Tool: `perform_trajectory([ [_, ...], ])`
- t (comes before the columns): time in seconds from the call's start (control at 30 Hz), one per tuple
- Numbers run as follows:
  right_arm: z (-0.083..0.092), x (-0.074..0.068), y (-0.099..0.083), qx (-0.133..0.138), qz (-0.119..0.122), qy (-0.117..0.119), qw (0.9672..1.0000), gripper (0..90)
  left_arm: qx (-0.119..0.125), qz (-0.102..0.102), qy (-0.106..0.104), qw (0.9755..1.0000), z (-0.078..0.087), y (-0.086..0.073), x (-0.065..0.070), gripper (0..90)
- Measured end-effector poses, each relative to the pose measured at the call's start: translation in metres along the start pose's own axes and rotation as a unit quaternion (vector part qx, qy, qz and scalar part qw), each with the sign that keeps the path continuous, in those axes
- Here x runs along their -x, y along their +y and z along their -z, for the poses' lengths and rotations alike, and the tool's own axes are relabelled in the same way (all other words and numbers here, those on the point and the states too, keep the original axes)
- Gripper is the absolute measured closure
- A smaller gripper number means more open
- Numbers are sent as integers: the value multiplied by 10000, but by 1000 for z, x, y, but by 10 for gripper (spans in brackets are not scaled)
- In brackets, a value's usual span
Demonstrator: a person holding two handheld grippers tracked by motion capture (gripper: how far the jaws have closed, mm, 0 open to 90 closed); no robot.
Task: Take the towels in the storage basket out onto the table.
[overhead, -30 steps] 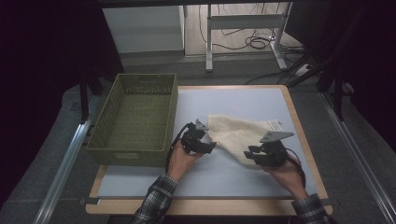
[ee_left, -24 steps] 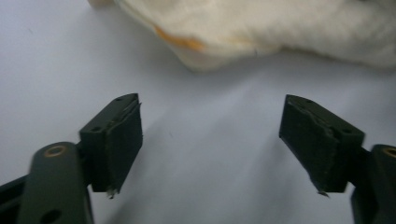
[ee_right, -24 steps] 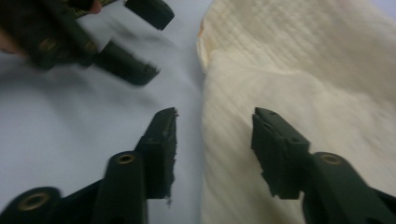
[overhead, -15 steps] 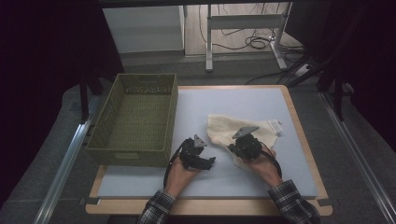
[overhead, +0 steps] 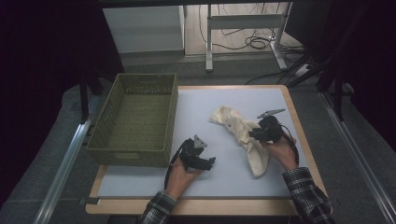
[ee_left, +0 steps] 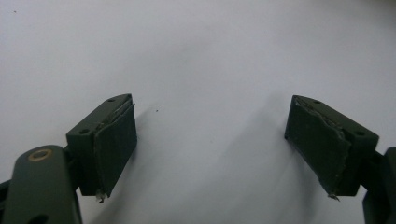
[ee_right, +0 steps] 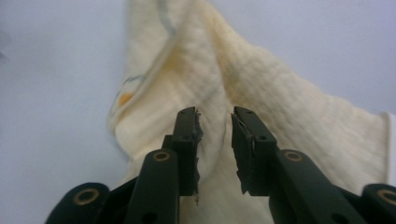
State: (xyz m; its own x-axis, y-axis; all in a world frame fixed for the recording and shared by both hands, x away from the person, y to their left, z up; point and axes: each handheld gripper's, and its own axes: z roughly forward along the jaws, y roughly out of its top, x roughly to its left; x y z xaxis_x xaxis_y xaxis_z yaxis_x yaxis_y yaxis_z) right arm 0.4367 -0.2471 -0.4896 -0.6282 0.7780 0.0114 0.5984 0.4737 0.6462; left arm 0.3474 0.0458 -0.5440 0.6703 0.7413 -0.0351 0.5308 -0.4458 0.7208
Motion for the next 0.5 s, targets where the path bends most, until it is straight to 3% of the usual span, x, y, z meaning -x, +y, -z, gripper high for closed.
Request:
perform_trajectory([
  [0.13, 15, -1, 3, 188, 30, 9, 9998, 673, 1, -14, 6, 10000, 0, 0, 0, 166],
  [0.17, 27, -8, 9, 336, 93, 90, 9994, 669, -1, -14, 8, 10000, 0, 0, 0, 166],
  [0.3, 34, -19, 16, 436, 251, 175, 9986, 659, 1, -17, 9, 10000, 0, 0, 0, 166],
  [0.37, 30, -30, 21, 453, 347, 310, 9979, 630, 3, -15, 9, 10000, 0, 0, 0, 166],
  [0.47, 21, -34, 21, 406, 371, 341, 9979, 591, 0, -23, 10, 10000, 0, 0, 0, 166],
  [0.5, 8, -36, 22, 313, 300, 285, 9987, 534, 0, -22, 11, 10000, 0, 0, 0, 166],
])
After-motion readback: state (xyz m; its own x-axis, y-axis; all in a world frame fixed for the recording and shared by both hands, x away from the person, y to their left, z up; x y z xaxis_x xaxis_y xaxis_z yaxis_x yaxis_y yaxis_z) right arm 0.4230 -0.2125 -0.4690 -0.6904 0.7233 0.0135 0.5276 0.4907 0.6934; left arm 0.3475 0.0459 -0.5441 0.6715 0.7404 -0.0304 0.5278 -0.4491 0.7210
